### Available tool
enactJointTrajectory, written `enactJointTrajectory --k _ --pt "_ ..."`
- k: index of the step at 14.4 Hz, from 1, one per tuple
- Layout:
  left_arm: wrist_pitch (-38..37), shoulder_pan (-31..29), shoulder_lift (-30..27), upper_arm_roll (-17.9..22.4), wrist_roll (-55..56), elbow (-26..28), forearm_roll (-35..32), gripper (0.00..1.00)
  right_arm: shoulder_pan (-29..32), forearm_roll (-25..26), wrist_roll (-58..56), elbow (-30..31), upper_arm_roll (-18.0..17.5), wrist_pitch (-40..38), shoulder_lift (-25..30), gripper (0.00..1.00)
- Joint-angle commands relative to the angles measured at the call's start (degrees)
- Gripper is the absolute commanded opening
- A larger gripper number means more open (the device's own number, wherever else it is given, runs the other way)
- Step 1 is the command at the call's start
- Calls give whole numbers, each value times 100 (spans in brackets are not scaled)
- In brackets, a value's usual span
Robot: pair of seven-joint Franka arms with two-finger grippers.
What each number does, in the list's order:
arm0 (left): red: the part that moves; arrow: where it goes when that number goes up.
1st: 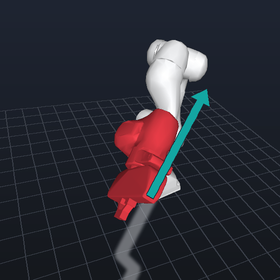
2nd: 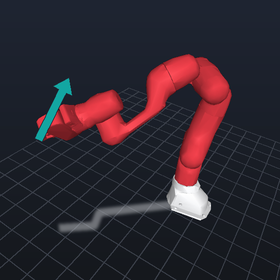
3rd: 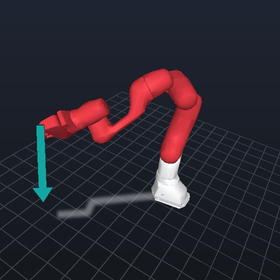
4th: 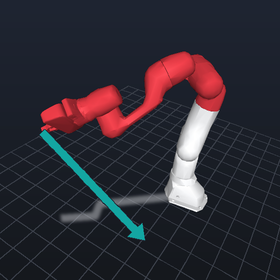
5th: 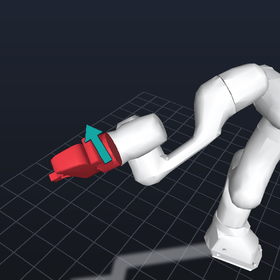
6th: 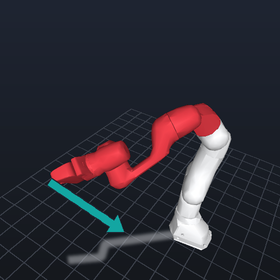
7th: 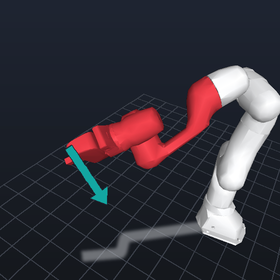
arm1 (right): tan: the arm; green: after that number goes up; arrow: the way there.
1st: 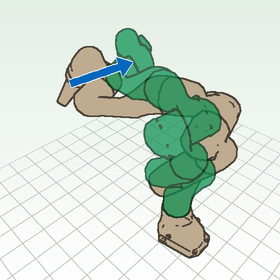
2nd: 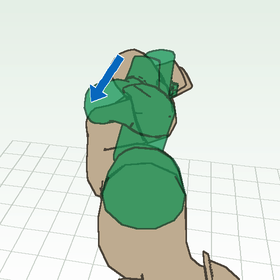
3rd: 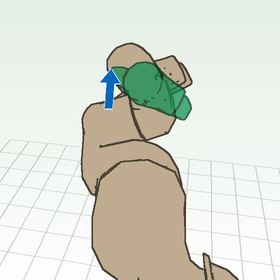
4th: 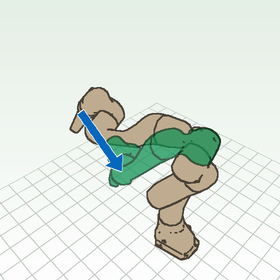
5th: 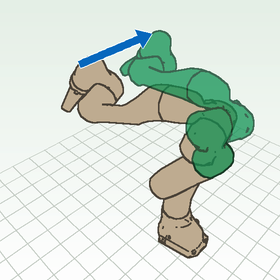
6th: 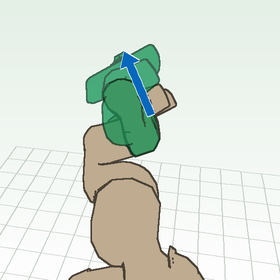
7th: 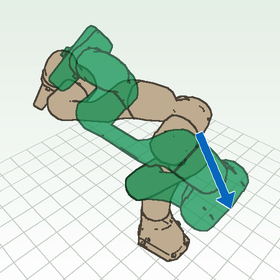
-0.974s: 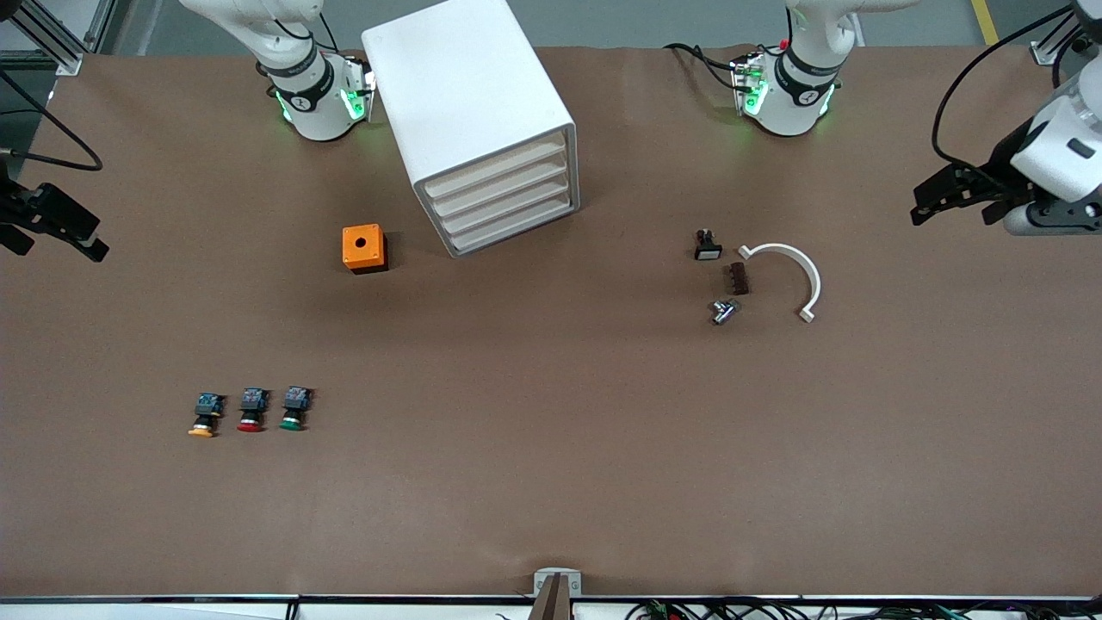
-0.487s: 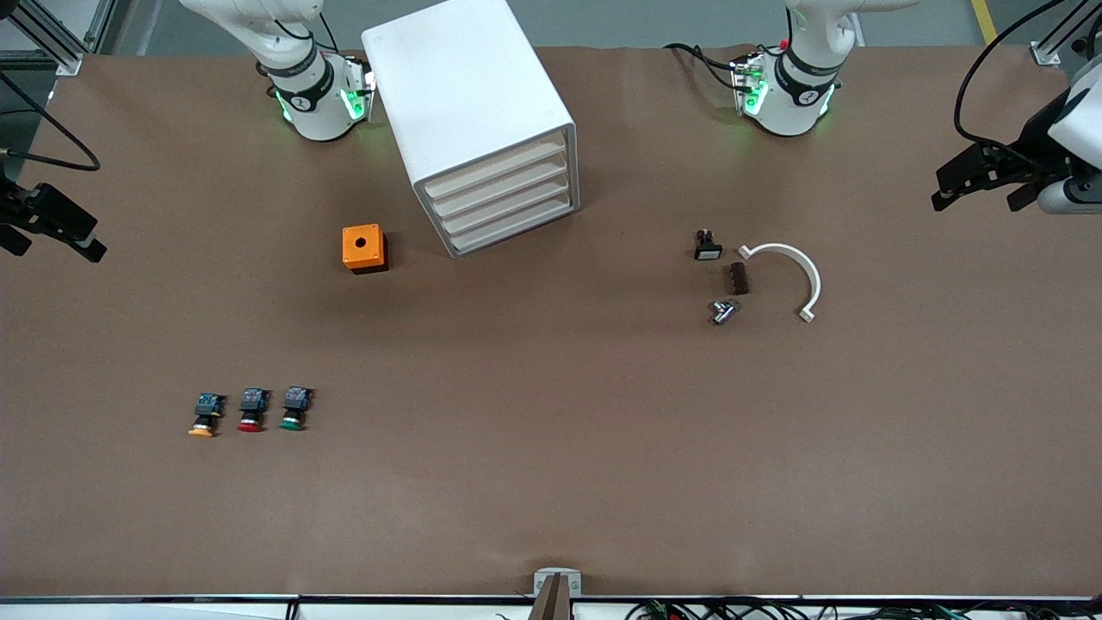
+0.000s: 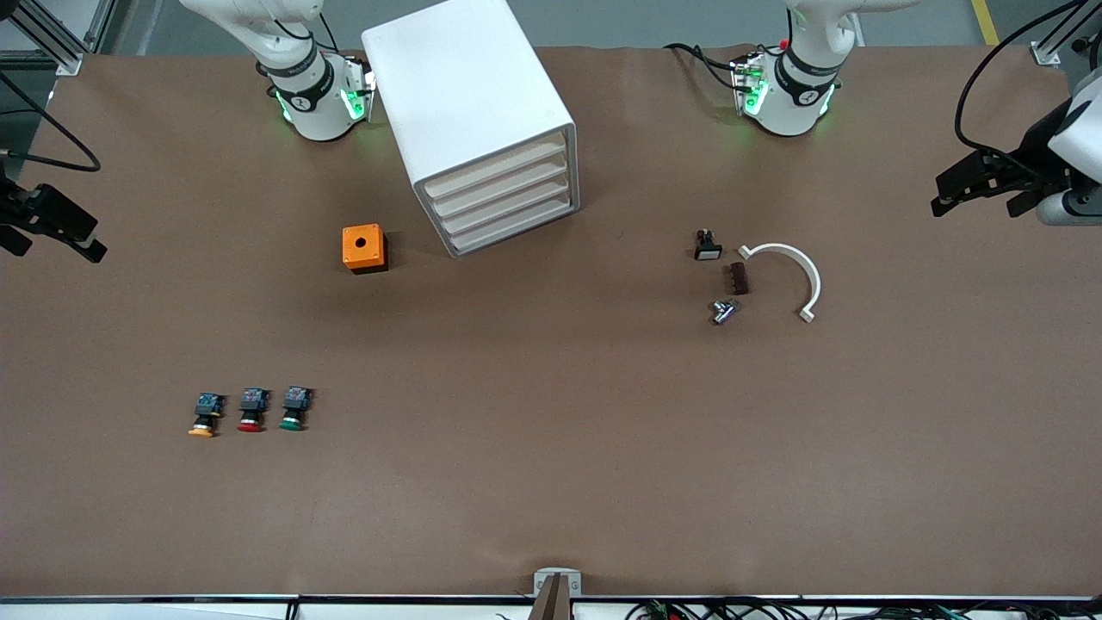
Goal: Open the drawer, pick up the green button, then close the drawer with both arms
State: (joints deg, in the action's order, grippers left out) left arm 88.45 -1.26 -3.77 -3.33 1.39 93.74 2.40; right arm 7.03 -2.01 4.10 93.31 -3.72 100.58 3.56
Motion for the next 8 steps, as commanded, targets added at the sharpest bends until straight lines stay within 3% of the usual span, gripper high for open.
enactJointTrajectory --k 1,8 --pt "-284 3 209 -19 63 -383 -108 100 53 -98 -15 -252 11 -83 -75 100" --pt "-372 -6 218 -19 54 -374 -117 100 27 -90 -15 -279 11 -83 -84 100"
